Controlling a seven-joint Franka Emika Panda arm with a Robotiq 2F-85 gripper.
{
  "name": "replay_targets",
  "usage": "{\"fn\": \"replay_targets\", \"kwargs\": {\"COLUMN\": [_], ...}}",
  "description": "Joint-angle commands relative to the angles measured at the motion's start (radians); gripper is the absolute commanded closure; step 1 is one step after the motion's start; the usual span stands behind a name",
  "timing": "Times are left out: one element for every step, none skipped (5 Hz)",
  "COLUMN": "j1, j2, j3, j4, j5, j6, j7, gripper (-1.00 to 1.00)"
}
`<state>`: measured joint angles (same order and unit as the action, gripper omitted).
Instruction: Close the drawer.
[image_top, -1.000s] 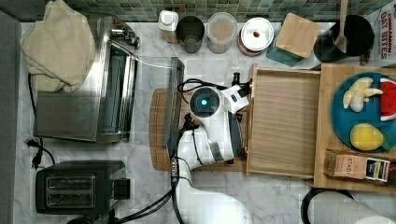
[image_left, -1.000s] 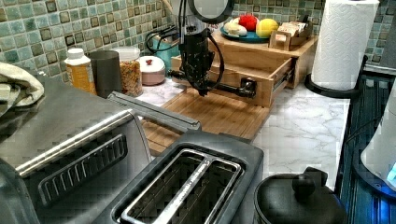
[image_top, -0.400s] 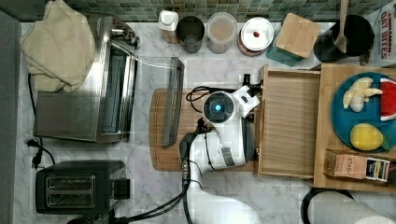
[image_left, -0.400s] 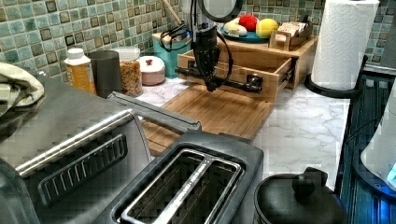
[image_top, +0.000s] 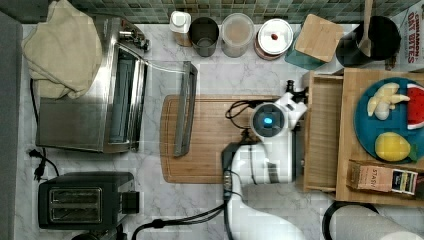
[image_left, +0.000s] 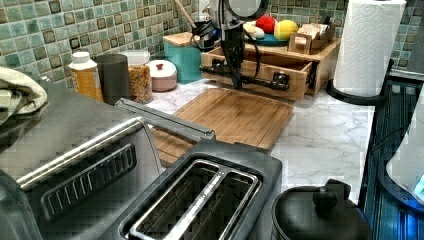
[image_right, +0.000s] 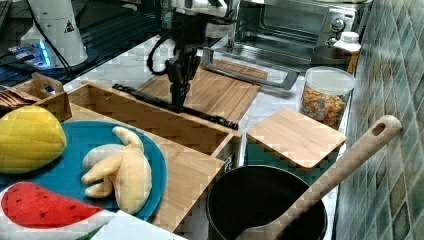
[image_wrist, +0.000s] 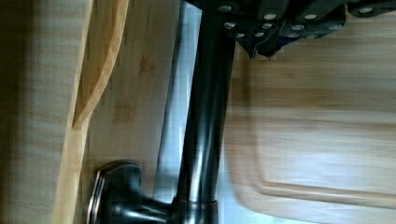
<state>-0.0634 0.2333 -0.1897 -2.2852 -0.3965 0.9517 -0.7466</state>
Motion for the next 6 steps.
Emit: {"fn": "replay_targets", "kwargs": {"j1": [-0.235, -0.233, -0.228, -0.227, -0.225, -0.224], "j2": [-0.028, -0.028, -0.027, -0.027, -0.027, -0.027], "j3": [-0.228, -0.230, -0.235, -0.236, -0.238, -0.240], "j4": [0.189, 0.189, 0.189, 0.188, 0.189, 0.188], "j5": [-0.020, -0.019, -0.017, -0.017, -0.016, -0.016], "j6": [-0.092, -0.092, -0.091, -0.092, -0.091, -0.091], "j7": [-0.202, -0.203, -0.204, -0.204, -0.204, -0.205], "gripper": [1.00, 1.00, 1.00, 1.00, 1.00, 1.00]}}
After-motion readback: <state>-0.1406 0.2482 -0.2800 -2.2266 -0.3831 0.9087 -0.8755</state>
